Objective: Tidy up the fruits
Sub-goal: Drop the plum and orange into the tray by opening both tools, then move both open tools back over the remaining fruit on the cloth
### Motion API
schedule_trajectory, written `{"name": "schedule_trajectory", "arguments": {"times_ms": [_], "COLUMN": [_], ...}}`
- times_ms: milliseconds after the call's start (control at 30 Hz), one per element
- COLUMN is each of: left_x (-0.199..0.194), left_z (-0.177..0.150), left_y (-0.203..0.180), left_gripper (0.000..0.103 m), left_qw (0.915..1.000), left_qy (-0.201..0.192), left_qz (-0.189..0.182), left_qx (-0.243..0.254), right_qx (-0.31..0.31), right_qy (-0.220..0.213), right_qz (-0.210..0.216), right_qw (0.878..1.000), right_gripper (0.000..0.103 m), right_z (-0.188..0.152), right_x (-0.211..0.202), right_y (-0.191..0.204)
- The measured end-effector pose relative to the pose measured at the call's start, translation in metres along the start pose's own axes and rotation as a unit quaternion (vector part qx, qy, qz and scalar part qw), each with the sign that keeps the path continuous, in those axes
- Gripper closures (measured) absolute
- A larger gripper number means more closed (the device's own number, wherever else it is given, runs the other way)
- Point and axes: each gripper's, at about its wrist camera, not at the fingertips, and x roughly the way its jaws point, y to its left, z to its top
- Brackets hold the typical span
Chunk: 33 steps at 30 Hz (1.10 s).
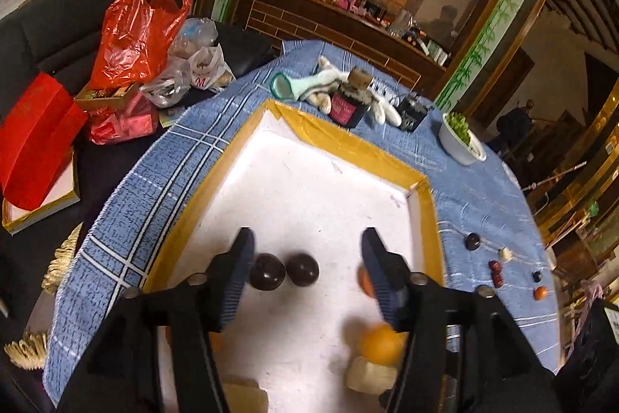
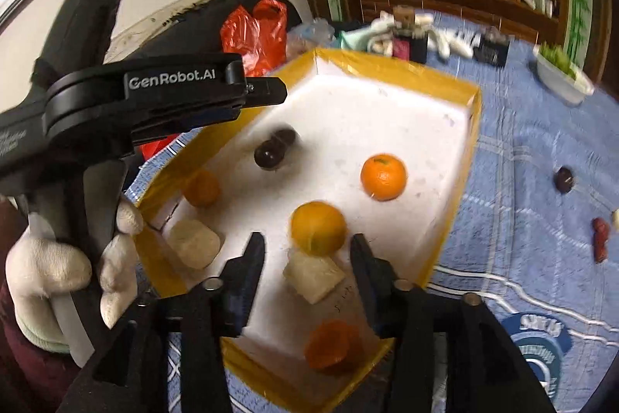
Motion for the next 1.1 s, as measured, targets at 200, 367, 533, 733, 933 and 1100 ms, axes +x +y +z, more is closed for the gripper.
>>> {"name": "schedule_trajectory", "arguments": {"times_ms": [200, 367, 533, 733, 933, 1100], "left_x": [-0.021, -0.029, -0.035, -0.038, -0.045, -0.043], "left_z": [-0.005, -0.019, -0.047, -0.083, -0.105, -0.118], "left_y": [-0.023, -0.075, -0.145, -0.208, -0.243, -0.26], "left_gripper": [0.02, 0.013, 0.013, 0.013, 0.013, 0.013], "left_qw": [0.9999, 0.9975, 0.9883, 0.9771, 0.9638, 0.9507], "left_qy": [-0.006, 0.011, 0.043, 0.089, 0.116, 0.141], "left_qz": [-0.013, -0.057, -0.106, -0.13, -0.184, -0.234], "left_qx": [0.002, 0.039, 0.101, 0.143, 0.154, 0.147], "right_qx": [0.033, 0.106, 0.186, 0.247, 0.296, 0.318], "right_qy": [-0.049, -0.08, -0.113, -0.153, -0.176, -0.182], "right_qz": [-0.016, -0.038, -0.067, -0.087, -0.092, -0.095], "right_qw": [0.998, 0.99, 0.974, 0.953, 0.934, 0.926], "right_gripper": [0.045, 0.043, 0.043, 0.038, 0.036, 0.033], "right_z": [-0.011, -0.035, -0.07, -0.105, -0.136, -0.151], "right_x": [-0.048, -0.088, -0.132, -0.178, -0.207, -0.215], "right_y": [-0.024, -0.068, -0.115, -0.151, -0.176, -0.192]}}
